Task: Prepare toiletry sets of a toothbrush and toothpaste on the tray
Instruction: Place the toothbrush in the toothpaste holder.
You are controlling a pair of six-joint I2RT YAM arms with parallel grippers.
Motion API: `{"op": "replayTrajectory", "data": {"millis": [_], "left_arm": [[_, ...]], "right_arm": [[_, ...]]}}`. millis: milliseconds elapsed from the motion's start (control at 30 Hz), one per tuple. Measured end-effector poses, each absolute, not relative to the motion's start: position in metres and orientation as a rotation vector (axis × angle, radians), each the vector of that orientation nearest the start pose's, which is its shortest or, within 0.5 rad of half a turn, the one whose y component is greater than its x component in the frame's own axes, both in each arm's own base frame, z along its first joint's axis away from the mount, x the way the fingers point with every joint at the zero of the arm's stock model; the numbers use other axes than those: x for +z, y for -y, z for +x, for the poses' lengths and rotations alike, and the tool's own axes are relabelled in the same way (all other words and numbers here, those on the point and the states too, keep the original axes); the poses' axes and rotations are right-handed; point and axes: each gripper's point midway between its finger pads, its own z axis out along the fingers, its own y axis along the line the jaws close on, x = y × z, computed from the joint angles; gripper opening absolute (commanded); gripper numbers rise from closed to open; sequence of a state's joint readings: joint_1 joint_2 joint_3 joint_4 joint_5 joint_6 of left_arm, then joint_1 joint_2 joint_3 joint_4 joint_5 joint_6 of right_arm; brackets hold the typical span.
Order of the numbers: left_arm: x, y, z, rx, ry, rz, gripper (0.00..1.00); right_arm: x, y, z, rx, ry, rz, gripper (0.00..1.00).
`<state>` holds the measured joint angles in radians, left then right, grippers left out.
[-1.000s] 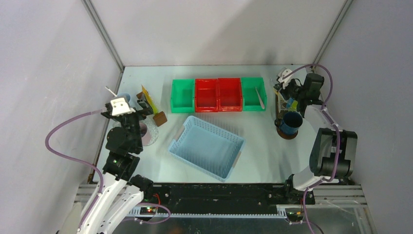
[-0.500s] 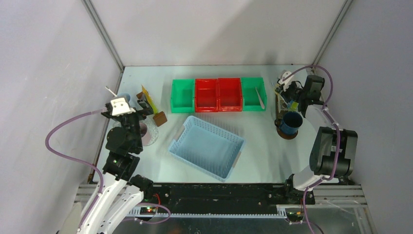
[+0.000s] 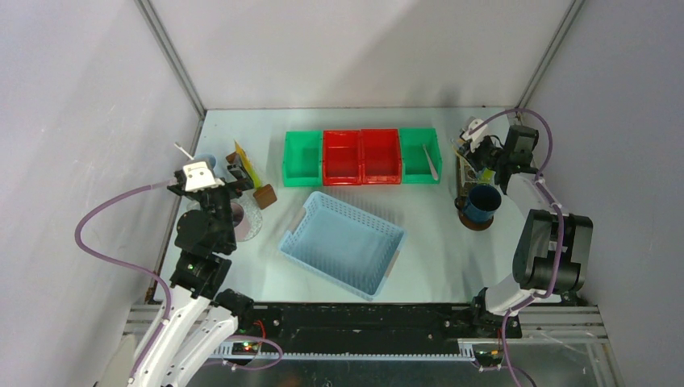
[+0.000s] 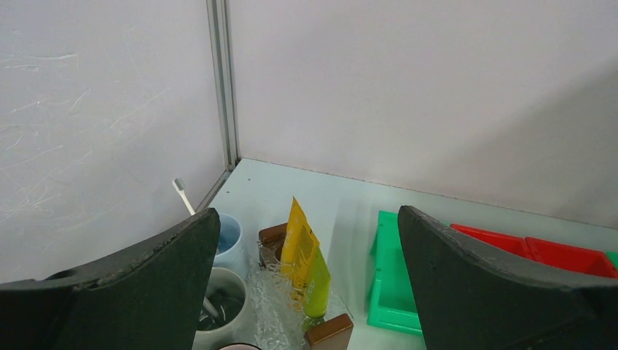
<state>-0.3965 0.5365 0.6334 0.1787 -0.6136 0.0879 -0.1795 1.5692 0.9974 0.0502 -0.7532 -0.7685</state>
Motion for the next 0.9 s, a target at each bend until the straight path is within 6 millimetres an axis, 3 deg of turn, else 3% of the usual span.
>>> {"op": "replayTrajectory", "data": {"millis": [233, 900], "left_arm": [[0.3509, 0.0017, 0.2707, 0.131, -1.331, -0.201, 0.98], [0.3522, 0.0026, 0.2699, 0.124, -1.326, -0.196, 0.98]], "right_arm": [[0.1563, -0.0173, 0.4455, 0.160, -1.707, -0.960, 0.13], [0.1506, -0.0162, 0.4419, 0.168, -1.740, -0.953, 0.29]]}}
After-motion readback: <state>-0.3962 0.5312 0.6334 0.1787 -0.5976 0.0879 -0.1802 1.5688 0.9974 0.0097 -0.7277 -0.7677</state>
